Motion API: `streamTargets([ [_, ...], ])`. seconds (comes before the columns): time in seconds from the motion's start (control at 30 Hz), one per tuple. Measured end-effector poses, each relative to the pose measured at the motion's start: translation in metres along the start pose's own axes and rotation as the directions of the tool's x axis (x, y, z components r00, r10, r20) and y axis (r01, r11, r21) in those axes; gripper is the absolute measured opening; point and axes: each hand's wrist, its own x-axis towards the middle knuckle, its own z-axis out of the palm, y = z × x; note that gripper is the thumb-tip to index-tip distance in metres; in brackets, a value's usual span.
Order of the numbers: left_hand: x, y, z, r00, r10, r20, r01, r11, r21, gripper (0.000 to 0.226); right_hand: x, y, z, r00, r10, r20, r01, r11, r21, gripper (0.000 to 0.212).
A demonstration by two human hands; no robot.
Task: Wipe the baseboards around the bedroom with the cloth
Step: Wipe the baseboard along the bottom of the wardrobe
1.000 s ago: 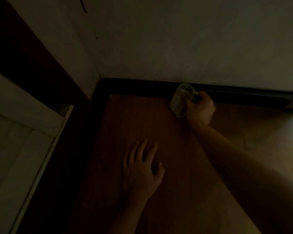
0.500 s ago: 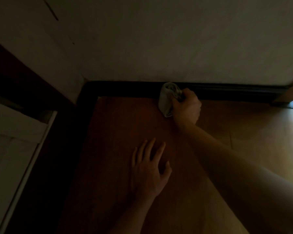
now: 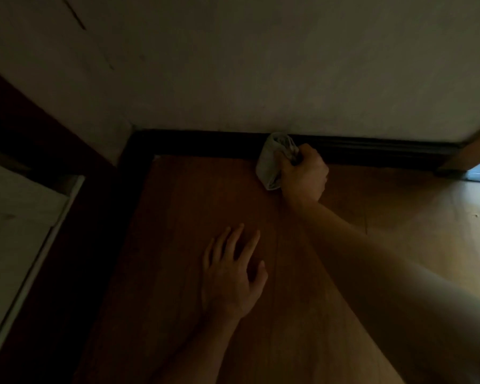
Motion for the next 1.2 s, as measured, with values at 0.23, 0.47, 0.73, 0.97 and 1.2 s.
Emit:
streamTargets([
  [0.23,0.001,0.001,0.0,1.0,0.012,-0.003,-0.012,1.0,0.003,0.06,0.006,0.014,-0.015,0.992,0.034,-0.12,-0.04,0.998,-0.043,0.028],
  [0.47,0.002,-0.002,0.002,1.0,0.012,0.012,-0.012,1.0,-0.001,0.061,-0.001,-0.006,0.008,0.999,-0.023,-0.04,0.022,1.0,-0.021,0.031],
  [0.73,0.001,0.0,0.0,1.0,0.01,0.006,-0.01,1.0,-0.009,0.061,0.03,0.044,-0.066,0.98,0.04,-0.197,-0.054,0.997,-0.063,0.028],
  [0.97,0.001,0.002,-0.001,1.0,0.016,0.009,-0.016,1.0,0.004,0.061,0.033,0.051,-0.079,0.955,0.129,-0.268,-0.141,0.99,-0.026,0.029],
  [1.2,0.0,0.001,-0.001,1.0,0.011,0.006,-0.011,1.0,0.025,0.061,0.034,0.048,-0.085,0.981,0.047,-0.19,-0.066,0.993,-0.095,0.023],
])
